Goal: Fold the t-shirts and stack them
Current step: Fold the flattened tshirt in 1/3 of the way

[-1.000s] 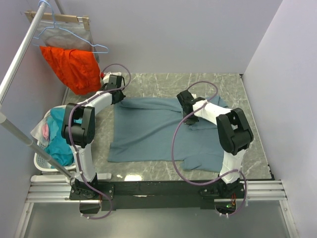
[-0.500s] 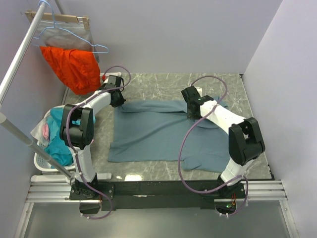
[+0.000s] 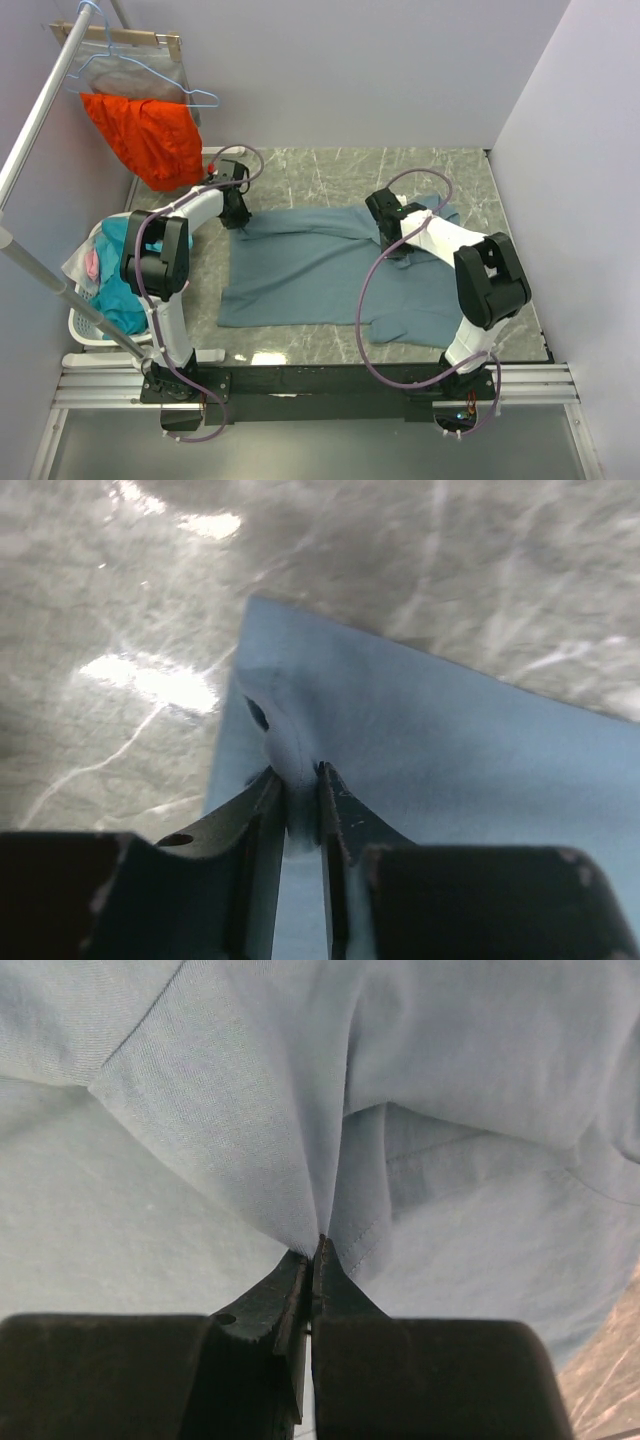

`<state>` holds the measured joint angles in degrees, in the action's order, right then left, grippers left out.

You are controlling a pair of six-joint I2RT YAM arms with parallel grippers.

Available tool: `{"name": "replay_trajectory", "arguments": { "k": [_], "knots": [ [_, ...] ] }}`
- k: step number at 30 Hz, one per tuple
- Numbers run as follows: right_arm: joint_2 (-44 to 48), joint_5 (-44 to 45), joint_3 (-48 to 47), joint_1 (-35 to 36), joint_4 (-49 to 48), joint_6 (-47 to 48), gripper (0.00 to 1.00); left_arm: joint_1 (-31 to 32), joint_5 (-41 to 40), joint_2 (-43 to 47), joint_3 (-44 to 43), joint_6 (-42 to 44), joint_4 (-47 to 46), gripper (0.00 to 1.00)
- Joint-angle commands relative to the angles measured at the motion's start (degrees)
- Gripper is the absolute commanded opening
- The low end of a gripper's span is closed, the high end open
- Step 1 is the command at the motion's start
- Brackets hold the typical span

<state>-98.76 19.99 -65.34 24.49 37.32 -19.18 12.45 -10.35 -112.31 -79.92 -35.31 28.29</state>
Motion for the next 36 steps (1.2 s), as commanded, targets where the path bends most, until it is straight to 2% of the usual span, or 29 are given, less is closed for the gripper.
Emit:
{"name": "replay_trajectory", "arguments": {
  "k": [1,2,7,12,13,16,17,18,19,20,21,22,23,24,29,31,36],
  "knots": [
    [-1.8,1.3,0.8,-0.2,0.1,0.3,0.0,-1.9,-2.3,3.0,0.9,0.9,1.2,0.25],
    [-1.6,2.0,0.9,-0.2,0.1,-0.3,0.0,-3.4,-1.8,3.1,0.7,1.1,1.4,0.21],
    [0.9,4.2,1.4,-0.9,-0.9,-1.3,0.0,-6.6,4.5,3.9,-1.2,1.3,1.1,0.19],
    [0.9,3.6,-0.4,-1.1,0.4,-0.8,0.0,-6.6,6.8,3.2,-0.9,2.3,1.3,0.24],
    [0.7,3.3,-0.3,-1.1,0.5,-0.6,0.0,-6.6,7.2,3.2,-0.3,2.3,1.2,0.25],
    [-0.2,2.6,0.5,-1.0,0.4,-0.4,0.0,-6.3,8.0,3.6,0.7,2.4,1.4,0.39],
    [-0.6,2.5,0.8,-0.9,0.4,-0.5,0.0,-5.5,7.6,3.8,0.7,2.4,1.8,0.47],
    [-0.6,2.3,1.2,-1.0,0.5,-0.6,0.09,-5.1,7.6,3.9,0.5,2.6,2.4,0.58],
    [-0.9,2.9,1.1,-0.9,1.5,-1.1,0.25,-4.6,7.5,4.0,0.2,2.8,2.7,0.66],
    [-0.5,3.6,1.1,-0.9,1.8,-2.3,0.35,-3.8,6.0,4.0,-0.1,2.7,3.2,0.71],
    [0.1,4.0,1.7,-0.8,1.7,-2.6,0.49,-3.6,5.6,4.4,-0.3,2.5,3.2,0.71],
    [0.8,6.1,1.7,-0.8,1.5,-4.0,0.57,-3.4,5.7,4.6,-0.3,2.4,2.8,0.72],
    [2.3,6.9,1.7,-1.0,1.4,-4.7,0.6,-3.0,5.9,5.0,-0.2,2.2,2.2,0.71],
    [3.3,7.3,1.4,-1.3,1.1,-5.1,0.63,-2.9,6.6,5.8,0.1,2.0,1.6,0.7],
    [6.4,6.7,-0.4,-4.3,-3.7,-7.1,0.64,-1.9,9.9,10.3,2.1,1.9,-5.2,0.72],
    [5.1,6.9,-2.4,-6.5,-5.5,-7.1,0.64,-1.8,11.3,11.5,2.0,1.5,-6.4,0.72],
    [-1.3,4.1,-10.7,-9.2,-2.9,-5.0,0.64,-1.3,12.9,12.7,2.6,1.7,-9.7,0.74]
  ]
}}
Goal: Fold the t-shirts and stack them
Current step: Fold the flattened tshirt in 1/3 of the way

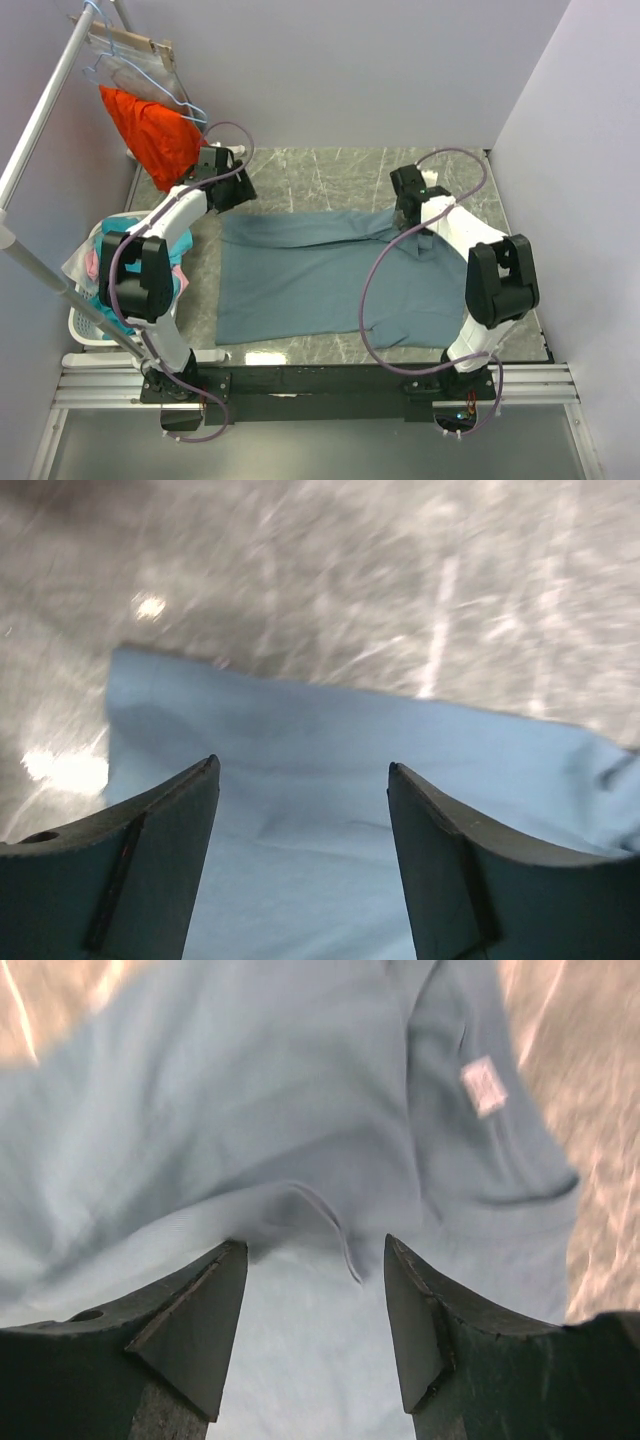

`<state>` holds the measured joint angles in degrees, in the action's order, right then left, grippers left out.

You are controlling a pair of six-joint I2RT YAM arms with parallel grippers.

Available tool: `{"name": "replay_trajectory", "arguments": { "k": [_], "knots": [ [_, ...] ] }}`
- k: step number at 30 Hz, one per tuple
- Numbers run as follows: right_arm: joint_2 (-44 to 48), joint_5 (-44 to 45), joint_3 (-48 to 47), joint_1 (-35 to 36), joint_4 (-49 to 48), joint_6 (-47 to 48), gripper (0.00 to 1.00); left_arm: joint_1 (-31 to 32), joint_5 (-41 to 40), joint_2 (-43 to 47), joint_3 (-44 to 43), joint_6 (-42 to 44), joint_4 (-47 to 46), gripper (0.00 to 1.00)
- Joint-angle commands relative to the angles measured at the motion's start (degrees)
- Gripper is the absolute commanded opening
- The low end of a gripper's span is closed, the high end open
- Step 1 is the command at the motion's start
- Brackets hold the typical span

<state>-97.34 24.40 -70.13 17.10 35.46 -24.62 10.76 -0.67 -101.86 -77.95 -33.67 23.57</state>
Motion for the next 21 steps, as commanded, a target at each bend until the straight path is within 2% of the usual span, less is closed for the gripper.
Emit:
{"name": "replay_trajectory", "arguments": {
  "k": [1,6,17,20,21],
  "knots": [
    [-3.1,-1.0,-6.2,-2.0,-0.8,1.1,0.64,0.4,4.0,1.6,0.1,-0.1,-4.3,0.73],
    [-3.8,-5.7,-5.8,-2.1,-1.5,2.3,0.62,1.5,6.3,-1.9,-0.5,-0.5,-4.5,0.71],
    [-4.1,-8.1,1.6,-2.1,-4.8,3.2,0.62,4.4,10.9,-11.9,-3.1,-2.3,-8.5,0.69],
    [-5.0,-8.6,2.1,-2.1,-4.5,4.1,0.61,4.4,10.9,-13.6,-2.5,-2.7,-10.0,0.69],
    [-5.2,-8.9,2.1,-2.1,-4.5,4.4,0.57,4.4,10.8,-14.1,-2.4,-2.6,-10.1,0.69]
  ]
}}
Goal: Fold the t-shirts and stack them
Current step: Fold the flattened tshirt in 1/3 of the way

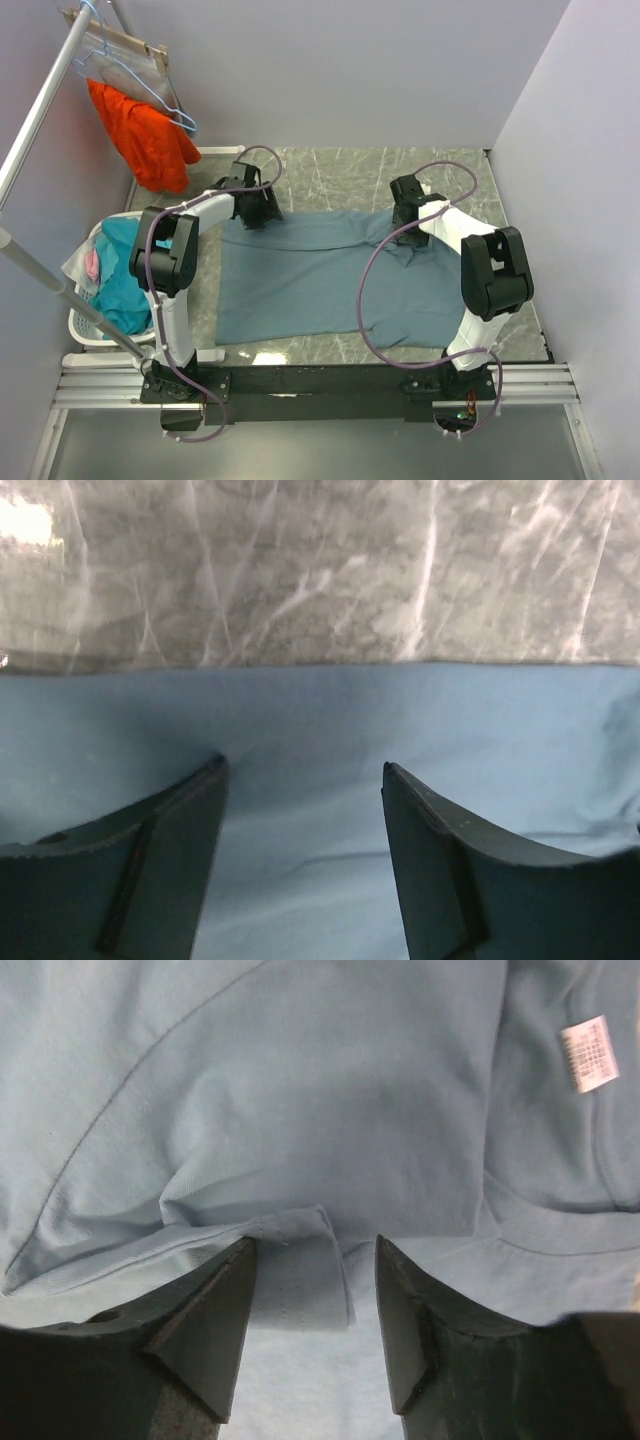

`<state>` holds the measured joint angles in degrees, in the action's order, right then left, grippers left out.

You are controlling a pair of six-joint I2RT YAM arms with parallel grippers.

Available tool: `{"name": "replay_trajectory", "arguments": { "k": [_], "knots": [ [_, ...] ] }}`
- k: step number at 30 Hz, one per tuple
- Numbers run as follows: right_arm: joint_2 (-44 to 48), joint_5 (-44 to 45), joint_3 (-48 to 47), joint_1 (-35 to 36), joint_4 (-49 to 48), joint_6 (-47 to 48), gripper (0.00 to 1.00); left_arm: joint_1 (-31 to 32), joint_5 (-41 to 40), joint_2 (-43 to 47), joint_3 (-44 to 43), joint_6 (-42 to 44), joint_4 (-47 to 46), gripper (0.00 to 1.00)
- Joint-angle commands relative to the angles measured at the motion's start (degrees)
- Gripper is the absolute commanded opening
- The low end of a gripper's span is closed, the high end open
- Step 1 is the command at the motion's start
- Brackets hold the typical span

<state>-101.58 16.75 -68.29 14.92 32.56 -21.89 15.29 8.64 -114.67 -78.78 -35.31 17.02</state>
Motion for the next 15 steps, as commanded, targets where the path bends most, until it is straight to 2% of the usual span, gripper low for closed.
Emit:
{"name": "replay_trajectory", "arguments": {
  "k": [1,2,3,6,7,13,14,15],
  "knots": [
    [-1.2,-1.6,0.3,0.1,-1.6,2.3,0.52,-0.1,1.0,-1.6,-1.6,-1.0,-3.4,0.69],
    [-1.0,-2.4,0.4,0.1,-1.8,2.5,0.45,-0.1,1.0,-2.2,-1.6,-0.9,-3.4,0.69],
    [-0.8,-3.9,1.0,0.1,-1.9,2.7,0.26,-0.2,0.7,-2.7,-1.7,-0.7,-3.2,0.69],
    [0.5,-8.2,2.6,0.3,-2.5,3.7,0.04,-0.1,-0.7,-3.5,-1.6,-0.4,-2.7,0.69],
    [0.9,-9.2,3.1,0.4,-2.2,4.0,0.0,-0.2,-1.1,-4.0,-1.8,-0.1,-2.4,0.69],
    [4.9,-16.2,8.0,3.2,-1.4,3.5,0.0,-0.2,-2.4,-6.1,-3.0,0.3,-1.0,0.68],
    [5.3,-15.8,9.1,3.3,-1.4,2.9,0.28,-0.3,-2.5,-6.4,-3.5,0.5,-0.8,0.68],
    [6.0,-15.2,9.8,3.3,-1.5,2.4,0.37,-0.2,-2.6,-6.4,-3.7,0.6,-0.7,0.68]
  ]
}}
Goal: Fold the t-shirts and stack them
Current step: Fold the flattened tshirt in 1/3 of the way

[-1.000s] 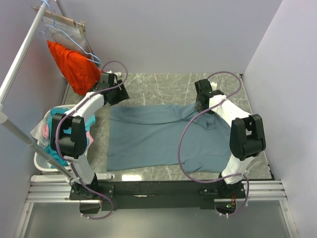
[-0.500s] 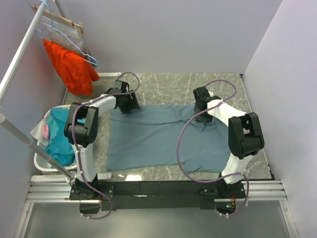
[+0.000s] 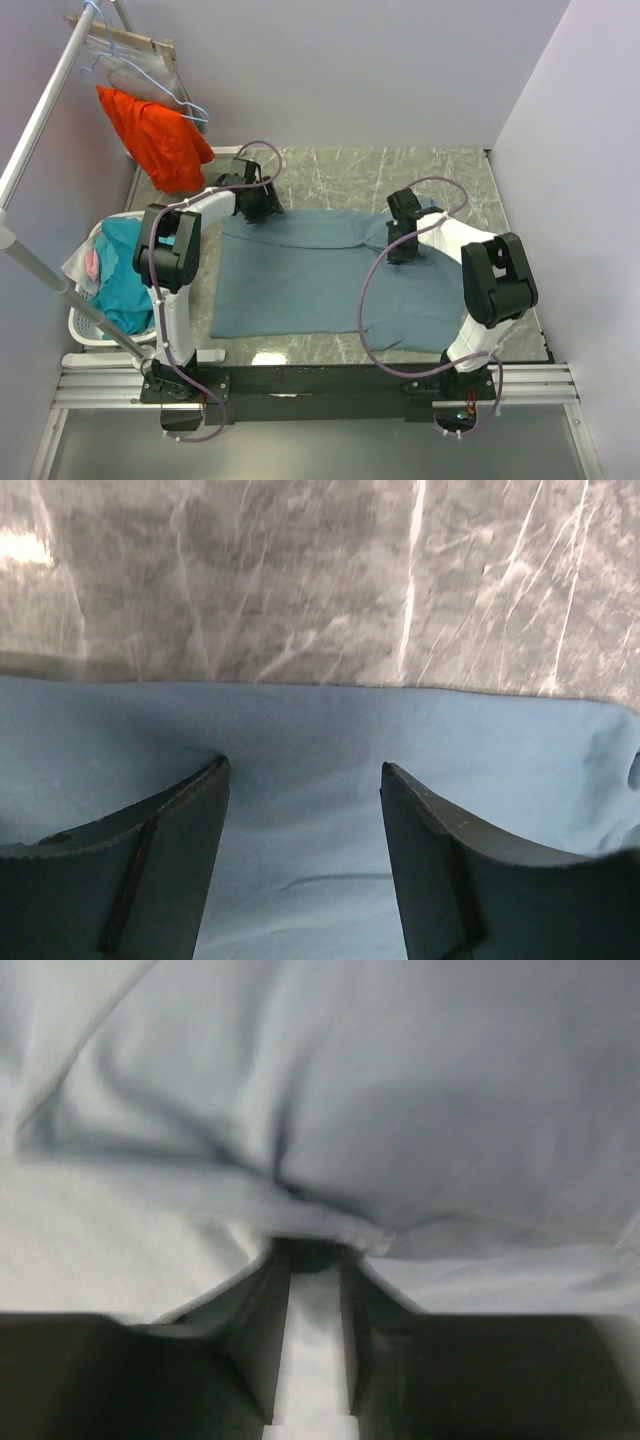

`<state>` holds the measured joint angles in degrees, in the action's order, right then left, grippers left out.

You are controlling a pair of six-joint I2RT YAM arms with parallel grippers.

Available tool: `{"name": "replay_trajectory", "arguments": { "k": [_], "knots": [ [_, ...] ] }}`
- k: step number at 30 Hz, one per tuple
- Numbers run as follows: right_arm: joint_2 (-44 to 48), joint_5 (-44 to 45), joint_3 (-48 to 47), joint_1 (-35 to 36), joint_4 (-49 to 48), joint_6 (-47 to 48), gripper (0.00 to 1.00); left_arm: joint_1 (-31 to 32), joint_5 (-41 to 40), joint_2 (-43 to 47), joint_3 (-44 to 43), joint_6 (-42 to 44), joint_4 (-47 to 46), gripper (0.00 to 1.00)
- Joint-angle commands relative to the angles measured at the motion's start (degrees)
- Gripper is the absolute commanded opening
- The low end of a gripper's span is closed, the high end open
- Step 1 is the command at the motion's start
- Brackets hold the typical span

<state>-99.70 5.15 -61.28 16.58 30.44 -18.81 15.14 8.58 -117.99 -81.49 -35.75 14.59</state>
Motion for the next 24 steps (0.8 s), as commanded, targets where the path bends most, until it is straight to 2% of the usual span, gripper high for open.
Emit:
{"name": "replay_trajectory", "arguments": {
  "k": [1,2,3,5,8,13,24],
  "knots": [
    [5.8,-0.4,3.4,1.7,0.1,-1.8,0.4,0.0,-2.5,-3.2,-1.0,1.1,1.8,0.68],
    [6.9,1.3,4.5,1.5,-0.3,-2.7,0.54,0.0,-2.5,-3.1,-1.0,1.2,1.8,0.68],
    [7.8,3.2,4.7,1.3,0.0,-4.2,0.62,0.0,-2.4,-3.0,-1.0,1.2,1.8,0.68],
    [10.8,6.0,5.3,0.0,-0.3,-5.3,0.66,0.0,-2.7,-2.9,-1.1,1.4,2.1,0.68],
    [13.1,7.5,6.8,-4.2,-0.9,-7.7,0.66,0.0,-3.1,-2.5,-0.8,1.6,2.5,0.68],
    [12.5,4.9,8.2,-11.3,-3.4,-8.2,0.59,0.0,-3.7,-1.2,0.5,1.6,2.2,0.68],
    [7.8,3.7,8.4,-15.2,-5.1,-8.8,0.54,0.0,-3.3,0.4,0.4,2.2,2.5,0.68]
  ]
}}
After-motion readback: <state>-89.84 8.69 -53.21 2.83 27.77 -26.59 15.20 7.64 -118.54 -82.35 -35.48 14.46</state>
